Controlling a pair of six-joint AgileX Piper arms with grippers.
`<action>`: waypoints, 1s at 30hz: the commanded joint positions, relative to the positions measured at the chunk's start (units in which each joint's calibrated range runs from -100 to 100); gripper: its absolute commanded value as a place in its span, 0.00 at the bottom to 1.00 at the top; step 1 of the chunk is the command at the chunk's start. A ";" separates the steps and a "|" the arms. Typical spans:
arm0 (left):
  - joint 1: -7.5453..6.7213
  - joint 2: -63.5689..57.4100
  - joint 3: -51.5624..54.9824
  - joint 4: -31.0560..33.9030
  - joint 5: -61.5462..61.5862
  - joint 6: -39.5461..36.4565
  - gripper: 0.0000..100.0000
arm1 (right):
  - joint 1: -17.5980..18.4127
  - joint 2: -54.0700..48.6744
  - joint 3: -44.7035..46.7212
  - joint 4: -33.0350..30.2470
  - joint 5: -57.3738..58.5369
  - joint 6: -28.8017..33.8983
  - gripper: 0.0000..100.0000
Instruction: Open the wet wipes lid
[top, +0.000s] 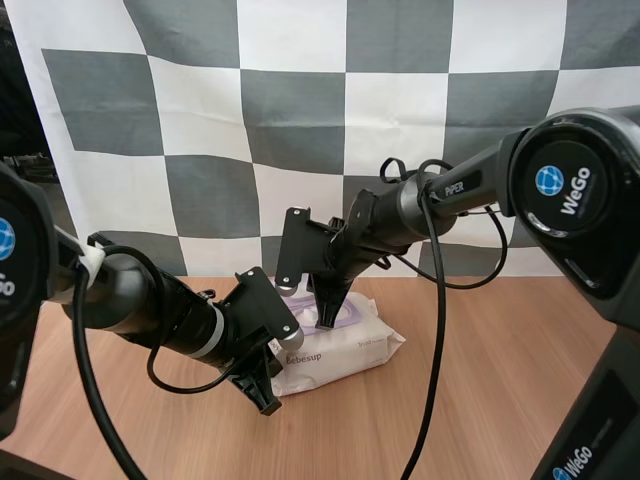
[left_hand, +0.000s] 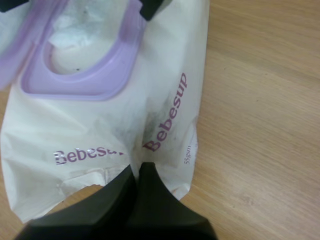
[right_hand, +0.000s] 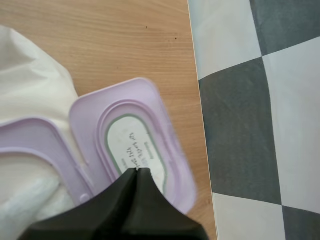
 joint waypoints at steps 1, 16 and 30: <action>0.01 -0.02 -0.05 0.00 -0.16 -0.01 0.00 | -0.01 0.58 0.00 -0.34 -0.58 0.02 0.00; 0.01 -4.50 -1.02 -1.43 -15.10 -3.58 0.29 | -0.01 -10.79 0.00 -1.35 8.98 4.35 0.19; 2.61 -44.20 -6.14 0.03 -25.76 -15.00 0.70 | -2.06 -49.78 0.00 -22.52 23.95 37.47 0.40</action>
